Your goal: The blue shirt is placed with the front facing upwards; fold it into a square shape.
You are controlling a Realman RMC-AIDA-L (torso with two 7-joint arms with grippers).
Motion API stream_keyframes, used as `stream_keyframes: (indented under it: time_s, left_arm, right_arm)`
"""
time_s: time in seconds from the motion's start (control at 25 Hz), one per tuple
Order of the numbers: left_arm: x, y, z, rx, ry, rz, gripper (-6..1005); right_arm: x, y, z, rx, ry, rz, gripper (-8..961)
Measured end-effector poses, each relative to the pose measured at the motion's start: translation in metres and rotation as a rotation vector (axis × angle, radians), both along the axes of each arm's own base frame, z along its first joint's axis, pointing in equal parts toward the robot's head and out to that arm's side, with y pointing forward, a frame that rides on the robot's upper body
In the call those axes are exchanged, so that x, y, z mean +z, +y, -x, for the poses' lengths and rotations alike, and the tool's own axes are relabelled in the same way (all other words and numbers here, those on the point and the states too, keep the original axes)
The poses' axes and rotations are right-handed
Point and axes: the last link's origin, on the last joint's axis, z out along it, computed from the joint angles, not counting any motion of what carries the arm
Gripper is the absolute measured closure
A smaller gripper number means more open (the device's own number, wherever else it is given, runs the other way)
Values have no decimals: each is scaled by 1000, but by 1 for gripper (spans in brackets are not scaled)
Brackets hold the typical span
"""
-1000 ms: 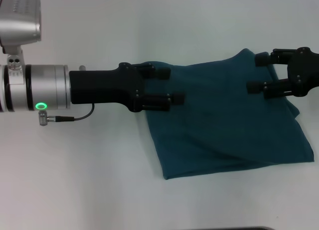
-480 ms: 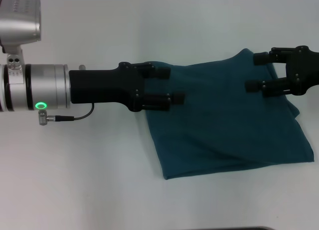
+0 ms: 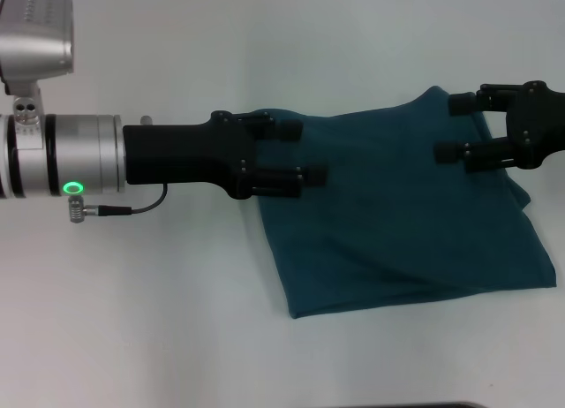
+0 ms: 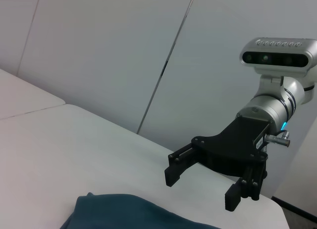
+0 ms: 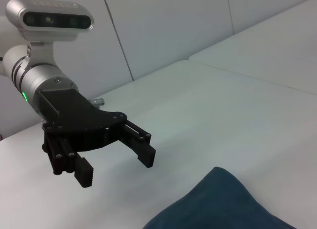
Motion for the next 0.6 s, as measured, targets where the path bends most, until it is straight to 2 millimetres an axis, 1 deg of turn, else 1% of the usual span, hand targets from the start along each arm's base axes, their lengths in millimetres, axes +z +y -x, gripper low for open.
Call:
stream_keyframes:
  time_s: [0.6]
  left_arm:
    - [0, -1, 0, 1, 0, 3, 171]
  right_arm:
    - [-1, 0, 0, 2, -1, 5, 38]
